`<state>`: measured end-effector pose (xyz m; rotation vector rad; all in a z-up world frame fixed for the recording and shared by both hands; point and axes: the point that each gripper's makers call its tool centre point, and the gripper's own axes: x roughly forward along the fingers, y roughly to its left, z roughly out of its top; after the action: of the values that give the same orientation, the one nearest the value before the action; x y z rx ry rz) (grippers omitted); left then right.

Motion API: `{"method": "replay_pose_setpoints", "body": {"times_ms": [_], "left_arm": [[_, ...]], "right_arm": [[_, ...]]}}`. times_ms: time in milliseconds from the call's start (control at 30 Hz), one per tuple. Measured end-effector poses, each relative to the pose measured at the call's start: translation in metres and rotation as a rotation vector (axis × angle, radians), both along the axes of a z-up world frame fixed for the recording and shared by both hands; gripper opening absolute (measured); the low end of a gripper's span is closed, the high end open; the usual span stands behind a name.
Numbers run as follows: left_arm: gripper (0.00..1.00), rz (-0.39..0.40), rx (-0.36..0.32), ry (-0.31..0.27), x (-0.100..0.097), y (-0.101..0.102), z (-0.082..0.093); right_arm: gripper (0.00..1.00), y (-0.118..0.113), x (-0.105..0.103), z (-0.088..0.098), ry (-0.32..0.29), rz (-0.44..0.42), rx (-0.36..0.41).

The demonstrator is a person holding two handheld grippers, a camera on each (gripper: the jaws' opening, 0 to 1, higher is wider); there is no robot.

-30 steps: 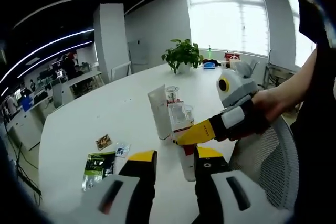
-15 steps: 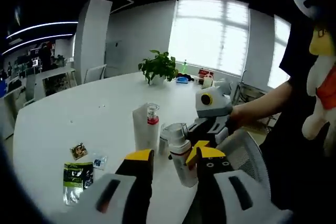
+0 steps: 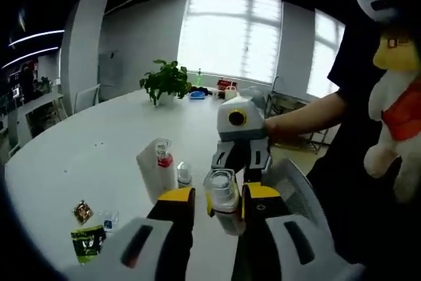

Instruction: Arrange the skincare products in the storage area until every visible bottle or jar stands upright without overlapping.

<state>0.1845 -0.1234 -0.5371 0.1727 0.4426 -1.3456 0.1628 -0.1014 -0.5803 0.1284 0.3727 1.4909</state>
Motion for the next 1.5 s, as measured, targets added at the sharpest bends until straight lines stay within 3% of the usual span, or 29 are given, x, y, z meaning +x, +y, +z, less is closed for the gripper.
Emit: {"method": "replay_pose_setpoints", "body": {"times_ms": [133,433,900,1033,1333,1500], "left_arm": [[0.25,-0.077,0.017,-0.017,-0.012,-0.005,0.001],[0.22,-0.139,0.092,-0.050,-0.020,-0.011,-0.006],[0.20,-0.187,0.109,-0.067,-0.022,-0.013,0.000],[0.20,-0.180,0.075,-0.060,-0.021,-0.014,0.008],[0.20,-0.174,0.087,-0.080,-0.017,-0.012,0.009],[0.21,-0.190,0.115,-0.149,-0.016,-0.015,0.006]], "right_arm": [[0.20,0.003,-0.004,0.000,-0.015,0.034,-0.008],[0.20,0.002,-0.013,-0.006,-0.045,0.095,-0.057],[0.23,0.002,-0.008,-0.006,-0.050,0.019,-0.068],[0.25,0.003,-0.010,-0.017,-0.062,0.018,-0.111],[0.22,0.000,-0.002,-0.018,-0.125,-0.030,-0.121],[0.21,-0.001,-0.001,-0.021,-0.152,-0.027,-0.137]]}}
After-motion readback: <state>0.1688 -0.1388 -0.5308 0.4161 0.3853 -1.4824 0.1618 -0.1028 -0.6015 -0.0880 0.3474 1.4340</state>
